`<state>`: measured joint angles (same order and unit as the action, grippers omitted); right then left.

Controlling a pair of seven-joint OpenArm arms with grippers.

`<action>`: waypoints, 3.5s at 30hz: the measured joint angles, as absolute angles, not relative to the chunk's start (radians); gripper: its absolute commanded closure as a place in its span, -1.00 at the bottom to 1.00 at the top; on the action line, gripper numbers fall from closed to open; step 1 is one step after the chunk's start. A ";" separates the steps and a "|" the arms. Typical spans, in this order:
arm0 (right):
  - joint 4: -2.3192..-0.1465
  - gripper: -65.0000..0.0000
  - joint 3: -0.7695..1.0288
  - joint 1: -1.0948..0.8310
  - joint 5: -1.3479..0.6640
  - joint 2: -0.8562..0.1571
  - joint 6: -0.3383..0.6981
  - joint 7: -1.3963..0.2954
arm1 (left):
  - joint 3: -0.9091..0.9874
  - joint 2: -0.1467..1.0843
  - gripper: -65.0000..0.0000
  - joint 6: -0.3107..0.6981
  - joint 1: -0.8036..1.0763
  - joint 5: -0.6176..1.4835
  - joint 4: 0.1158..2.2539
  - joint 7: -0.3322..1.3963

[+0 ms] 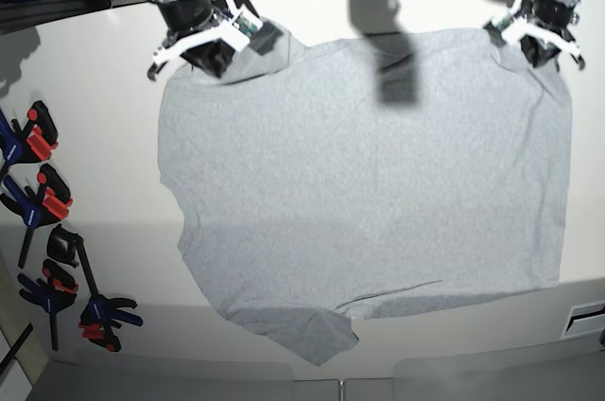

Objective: Fold the T-shirt properly

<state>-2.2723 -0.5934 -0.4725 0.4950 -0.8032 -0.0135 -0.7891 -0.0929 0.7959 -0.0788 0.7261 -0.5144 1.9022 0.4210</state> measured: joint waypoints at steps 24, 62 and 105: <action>-2.040 1.00 -0.595 -0.122 0.257 -0.729 -0.049 -0.700 | -0.094 0.795 1.00 -0.079 0.391 -0.197 1.726 0.323; -1.472 1.00 -0.595 0.404 0.215 -0.168 0.054 -0.699 | -0.096 0.790 1.00 -0.078 0.254 0.023 1.429 0.117; -1.295 1.00 -0.377 0.440 0.197 -0.147 0.023 -0.645 | -0.097 0.788 1.00 0.026 0.175 -0.063 1.343 -0.109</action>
